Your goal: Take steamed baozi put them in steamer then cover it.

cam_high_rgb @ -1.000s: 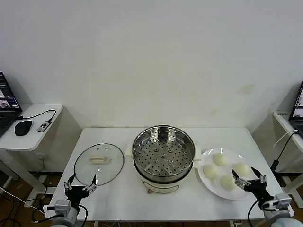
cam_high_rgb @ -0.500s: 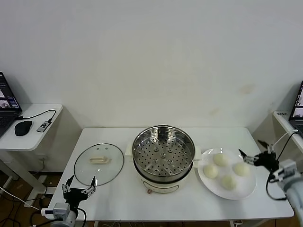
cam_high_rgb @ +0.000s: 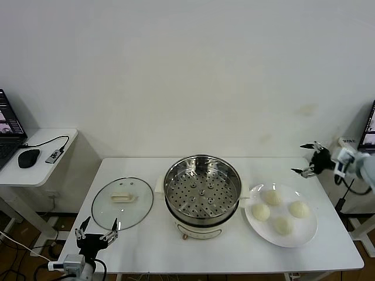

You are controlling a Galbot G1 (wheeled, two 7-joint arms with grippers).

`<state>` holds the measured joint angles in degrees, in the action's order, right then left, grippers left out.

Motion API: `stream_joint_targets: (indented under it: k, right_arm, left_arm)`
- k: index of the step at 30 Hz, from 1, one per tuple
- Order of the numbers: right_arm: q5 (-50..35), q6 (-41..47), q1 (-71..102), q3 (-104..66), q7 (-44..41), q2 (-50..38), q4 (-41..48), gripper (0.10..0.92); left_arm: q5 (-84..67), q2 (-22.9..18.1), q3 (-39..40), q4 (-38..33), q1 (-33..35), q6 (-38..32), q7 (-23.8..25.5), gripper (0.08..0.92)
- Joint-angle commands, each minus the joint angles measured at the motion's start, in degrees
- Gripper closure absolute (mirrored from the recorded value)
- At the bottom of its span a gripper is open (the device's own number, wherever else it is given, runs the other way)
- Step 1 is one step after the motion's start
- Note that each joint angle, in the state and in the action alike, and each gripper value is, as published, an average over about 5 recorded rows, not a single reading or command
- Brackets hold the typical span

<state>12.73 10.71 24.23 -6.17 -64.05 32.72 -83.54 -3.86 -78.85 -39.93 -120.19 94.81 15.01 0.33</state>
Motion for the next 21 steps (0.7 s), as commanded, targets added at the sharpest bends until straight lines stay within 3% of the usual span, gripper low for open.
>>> stream_joint_targets:
  k: [1, 21]
  right_arm:
    - [9.83, -5.12, -24.70, 30.05, -13.27, 2.62, 11.42, 0.203]
    - [17.42, -6.77, -12.61, 23.21, -10.84, 15.35, 23.61, 0.203]
  left_arm:
    - [0.14, -0.60, -0.13, -1.45, 0.81, -0.15, -0.11, 0.177]
    - [-0.02, -0.50, -0.43, -1.68, 0.57, 0.36, -0.20, 0.177]
